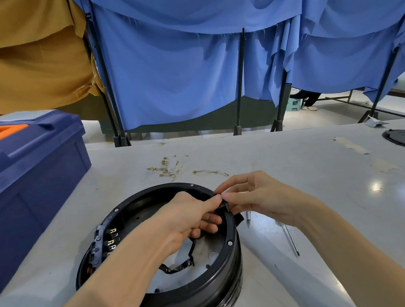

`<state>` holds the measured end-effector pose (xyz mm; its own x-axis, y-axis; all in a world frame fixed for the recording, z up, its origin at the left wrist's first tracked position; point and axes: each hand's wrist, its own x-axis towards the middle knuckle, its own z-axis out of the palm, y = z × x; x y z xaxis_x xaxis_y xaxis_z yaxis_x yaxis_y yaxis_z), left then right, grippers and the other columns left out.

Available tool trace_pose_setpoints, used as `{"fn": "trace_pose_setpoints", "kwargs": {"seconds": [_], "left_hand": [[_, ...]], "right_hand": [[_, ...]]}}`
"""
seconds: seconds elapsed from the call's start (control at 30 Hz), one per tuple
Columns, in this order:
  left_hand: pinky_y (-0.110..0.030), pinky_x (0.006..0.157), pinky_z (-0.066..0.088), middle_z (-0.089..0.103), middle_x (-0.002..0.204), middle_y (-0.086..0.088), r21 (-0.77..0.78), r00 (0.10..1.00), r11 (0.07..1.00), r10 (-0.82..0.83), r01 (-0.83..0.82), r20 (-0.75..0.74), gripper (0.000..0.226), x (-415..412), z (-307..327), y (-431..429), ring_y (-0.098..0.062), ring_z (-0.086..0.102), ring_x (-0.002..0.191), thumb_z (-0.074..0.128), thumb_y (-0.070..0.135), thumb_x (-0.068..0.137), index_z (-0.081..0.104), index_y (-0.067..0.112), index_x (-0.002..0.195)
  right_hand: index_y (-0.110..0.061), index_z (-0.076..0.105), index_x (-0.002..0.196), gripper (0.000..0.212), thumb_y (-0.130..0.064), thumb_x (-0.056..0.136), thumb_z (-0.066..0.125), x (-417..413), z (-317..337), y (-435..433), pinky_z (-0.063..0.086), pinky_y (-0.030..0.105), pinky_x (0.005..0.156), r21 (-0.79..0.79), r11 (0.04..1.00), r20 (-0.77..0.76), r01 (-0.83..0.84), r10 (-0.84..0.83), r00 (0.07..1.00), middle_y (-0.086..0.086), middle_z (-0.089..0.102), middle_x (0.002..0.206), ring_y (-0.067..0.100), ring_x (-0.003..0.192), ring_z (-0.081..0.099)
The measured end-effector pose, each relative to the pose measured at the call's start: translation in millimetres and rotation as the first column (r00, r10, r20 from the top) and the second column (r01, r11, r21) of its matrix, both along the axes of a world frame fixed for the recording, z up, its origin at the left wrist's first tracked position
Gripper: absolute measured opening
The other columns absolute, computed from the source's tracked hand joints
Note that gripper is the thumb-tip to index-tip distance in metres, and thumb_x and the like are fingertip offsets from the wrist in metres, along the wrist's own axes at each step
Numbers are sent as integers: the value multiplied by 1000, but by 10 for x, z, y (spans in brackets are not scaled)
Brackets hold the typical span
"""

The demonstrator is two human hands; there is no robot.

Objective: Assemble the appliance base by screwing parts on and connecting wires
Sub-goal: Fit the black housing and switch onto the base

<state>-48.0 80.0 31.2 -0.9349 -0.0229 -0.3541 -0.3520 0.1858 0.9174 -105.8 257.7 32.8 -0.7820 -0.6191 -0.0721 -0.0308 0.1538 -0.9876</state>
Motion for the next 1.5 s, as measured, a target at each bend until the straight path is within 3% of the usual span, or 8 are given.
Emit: {"fn": "trace_pose_setpoints", "kwargs": {"seconds": [0.37, 0.53, 0.77, 1.13, 1.27, 1.33, 1.43, 1.5], "left_hand": [[-17, 37, 26, 63, 60, -2, 13, 1000, 1000, -26, 26, -9, 38, 11, -16, -5, -11, 52, 42, 62, 35, 94, 67, 0, 106], [-17, 33, 26, 62, 63, -4, -3, 1000, 1000, -5, 5, 9, 41, 16, -34, 4, -11, 51, 38, 63, 33, 94, 62, -5, 108], [-18, 35, 28, 63, 62, -3, -65, 1000, 998, 16, -16, -1, 39, 9, -72, 5, -11, 50, 37, 65, 34, 92, 64, -3, 104], [-17, 33, 30, 58, 50, 1, -26, 993, 993, 114, -113, 44, 41, 15, -53, -9, -8, 44, 33, 76, 36, 83, 69, 0, 98], [-15, 32, 26, 56, 42, 0, -173, 978, 964, 188, -201, -87, 45, 62, -20, -34, -11, 42, 29, 82, 43, 74, 70, 0, 82], [-13, 33, 30, 57, 41, -1, -301, 958, 919, 195, -254, -212, 43, 75, 32, -81, -11, 45, 29, 80, 50, 74, 71, 8, 72], [-28, 58, 52, 64, 54, 4, -459, 865, 779, 204, -427, -459, 29, 69, 135, -292, -16, 61, 52, 77, 46, 78, 69, 21, 64], [-34, 72, 50, 65, 69, 6, -578, 818, 637, 153, -511, -555, 18, 70, 186, -517, -21, 64, 74, 73, 39, 83, 67, 26, 71]], "right_hand": [[-9, 70, 111, 21, -13, 91, 68, 5, -71, -131, 51, 21, 66, -21, 992, -58, 127, -128, 990, 10, 68, 89, 13, 74, 61], [-20, 70, 115, 24, -13, 92, 66, 9, -94, -150, 53, 19, 85, 58, 988, -221, 145, -129, 967, 1, 71, 111, 8, 96, 69], [-12, 68, 120, 26, -17, 95, 63, 1, -152, -115, 52, 23, 96, 62, 996, -132, 59, -50, 990, 3, 75, 109, 12, 104, 69], [-12, 67, 120, 24, -16, 97, 61, 34, -124, -132, 55, 22, 90, 75, 994, -83, 86, -80, 993, 2, 76, 104, 16, 100, 70], [-21, 65, 123, 25, -23, 100, 55, 94, -85, -154, 51, 13, 69, 122, 990, -118, 73, -59, 991, -4, 76, 100, 3, 87, 70], [-27, 63, 124, 25, -26, 102, 52, 105, -53, -156, 52, 15, 70, 132, 989, -153, 63, -43, 987, -4, 76, 102, 2, 88, 69], [-23, 69, 115, 21, -18, 100, 55, 3, 17, -31, 55, 26, 79, 130, 961, -282, 245, -201, 938, 2, 74, 103, 20, 97, 68], [-19, 72, 108, 19, -13, 97, 57, -104, 31, 119, 50, 22, 70, 194, 888, -435, 417, -303, 848, 3, 73, 99, 22, 90, 67]]}}
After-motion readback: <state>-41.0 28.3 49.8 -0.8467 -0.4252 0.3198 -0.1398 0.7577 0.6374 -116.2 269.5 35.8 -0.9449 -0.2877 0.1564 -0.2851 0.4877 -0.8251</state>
